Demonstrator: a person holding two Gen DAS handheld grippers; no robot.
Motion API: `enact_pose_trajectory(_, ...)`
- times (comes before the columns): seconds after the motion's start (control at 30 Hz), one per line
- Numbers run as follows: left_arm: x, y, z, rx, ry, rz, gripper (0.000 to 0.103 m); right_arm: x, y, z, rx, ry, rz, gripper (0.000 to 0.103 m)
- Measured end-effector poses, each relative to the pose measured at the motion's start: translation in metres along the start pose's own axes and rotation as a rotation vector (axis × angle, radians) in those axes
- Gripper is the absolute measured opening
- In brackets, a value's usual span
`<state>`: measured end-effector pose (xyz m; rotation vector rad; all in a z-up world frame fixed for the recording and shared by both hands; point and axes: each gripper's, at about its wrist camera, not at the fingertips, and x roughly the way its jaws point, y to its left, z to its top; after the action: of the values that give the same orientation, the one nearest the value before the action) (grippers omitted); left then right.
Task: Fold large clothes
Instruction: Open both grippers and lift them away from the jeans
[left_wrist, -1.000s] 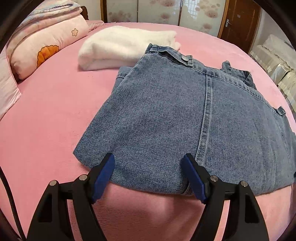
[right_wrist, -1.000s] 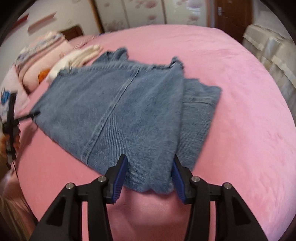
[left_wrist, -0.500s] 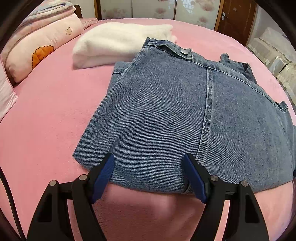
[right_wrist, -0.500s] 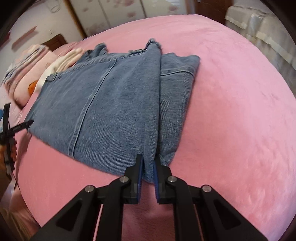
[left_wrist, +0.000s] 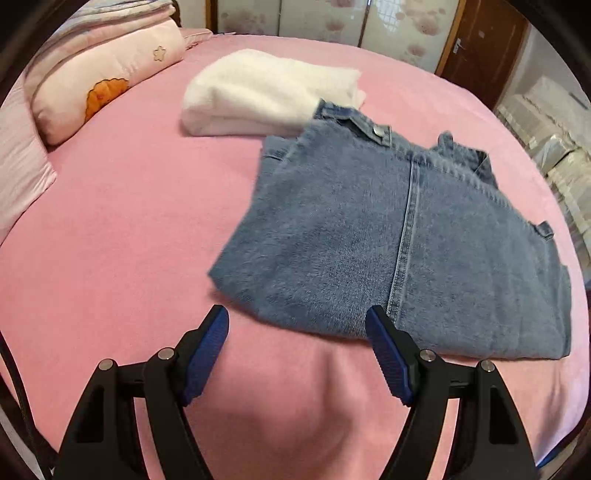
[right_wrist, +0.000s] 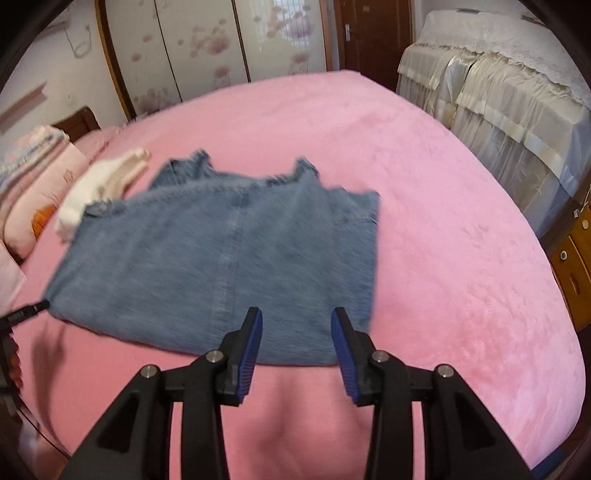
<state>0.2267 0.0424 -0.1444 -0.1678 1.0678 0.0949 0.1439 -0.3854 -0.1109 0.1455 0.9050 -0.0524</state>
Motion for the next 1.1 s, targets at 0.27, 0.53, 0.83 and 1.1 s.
enact_pose_trajectory(0.27,-0.040,-0.009,-0.002,0.002,-0.013,-0.038,0.075,-0.033,0.066,0.004,0.010,-0.118,0.004,0.039)
enact_pose_trajectory(0.53,-0.075,-0.042,-0.004,0.047,-0.057,-0.166,0.075,-0.031,0.122,0.004,0.032,-0.152,0.035,0.040)
enact_pose_trajectory(0.83,-0.051,-0.044,-0.012,0.003,-0.017,-0.268,0.078,-0.010,0.162,-0.005,0.035,-0.157,0.033,0.048)
enact_pose_trajectory(1.1,0.013,-0.014,-0.032,-0.158,0.087,-0.387,0.078,0.032,0.193,-0.021,-0.031,-0.105,0.014,0.048)
